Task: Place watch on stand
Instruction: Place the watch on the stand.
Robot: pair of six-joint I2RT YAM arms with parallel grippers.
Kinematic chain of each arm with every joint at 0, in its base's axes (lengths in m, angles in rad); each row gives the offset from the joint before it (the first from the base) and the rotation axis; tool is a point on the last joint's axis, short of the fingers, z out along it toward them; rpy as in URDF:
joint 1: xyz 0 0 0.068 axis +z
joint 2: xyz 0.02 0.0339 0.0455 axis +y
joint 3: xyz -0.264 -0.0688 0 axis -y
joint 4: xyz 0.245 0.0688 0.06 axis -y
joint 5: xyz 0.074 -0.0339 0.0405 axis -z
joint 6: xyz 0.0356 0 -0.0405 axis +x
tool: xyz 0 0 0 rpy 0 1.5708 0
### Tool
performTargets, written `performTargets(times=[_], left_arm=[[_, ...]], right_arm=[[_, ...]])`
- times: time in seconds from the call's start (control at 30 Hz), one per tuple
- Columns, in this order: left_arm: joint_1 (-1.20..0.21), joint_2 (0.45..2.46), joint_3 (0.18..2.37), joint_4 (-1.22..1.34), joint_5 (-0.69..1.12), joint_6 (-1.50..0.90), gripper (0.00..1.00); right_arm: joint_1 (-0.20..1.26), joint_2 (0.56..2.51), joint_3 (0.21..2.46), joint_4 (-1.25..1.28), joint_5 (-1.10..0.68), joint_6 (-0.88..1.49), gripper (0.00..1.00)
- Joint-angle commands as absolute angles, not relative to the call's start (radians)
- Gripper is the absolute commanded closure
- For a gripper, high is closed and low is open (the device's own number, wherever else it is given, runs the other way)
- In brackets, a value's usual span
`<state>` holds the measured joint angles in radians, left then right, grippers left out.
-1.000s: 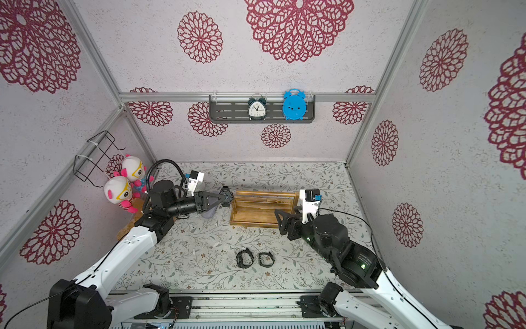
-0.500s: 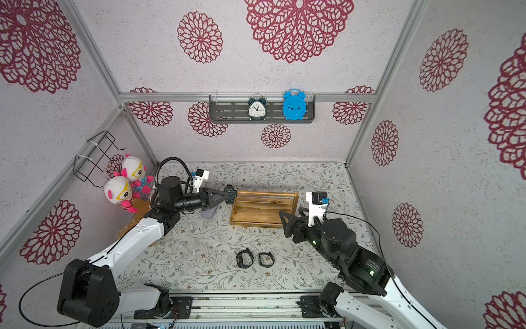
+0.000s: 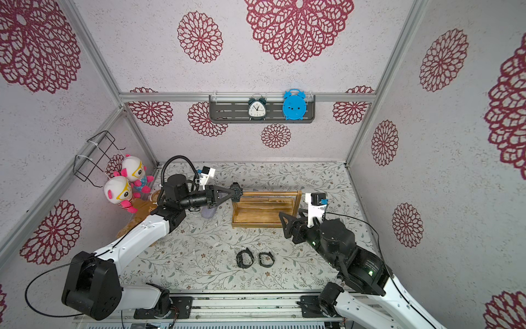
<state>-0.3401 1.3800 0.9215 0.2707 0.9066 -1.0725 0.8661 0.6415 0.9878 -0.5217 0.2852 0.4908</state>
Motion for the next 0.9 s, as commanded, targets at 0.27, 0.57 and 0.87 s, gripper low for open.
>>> performTargets(times=[0.27,0.57,0.87], left_arm=[[-0.356,1.431,0.937,0.339,0.888,-1.094,1.0],[-0.378,1.442,0.948,0.374,0.872,-1.125,1.0],[-0.415,1.439,0.939,0.36,0.827,-1.139,1.0]], right_arm=[[0.861,0.622,0.994,-0.514,0.286,0.502,0.21],[0.86,0.625,0.996,-0.518,0.282,0.504,0.21],[0.862,0.632,0.991,-0.516,0.275,0.505,0.21]])
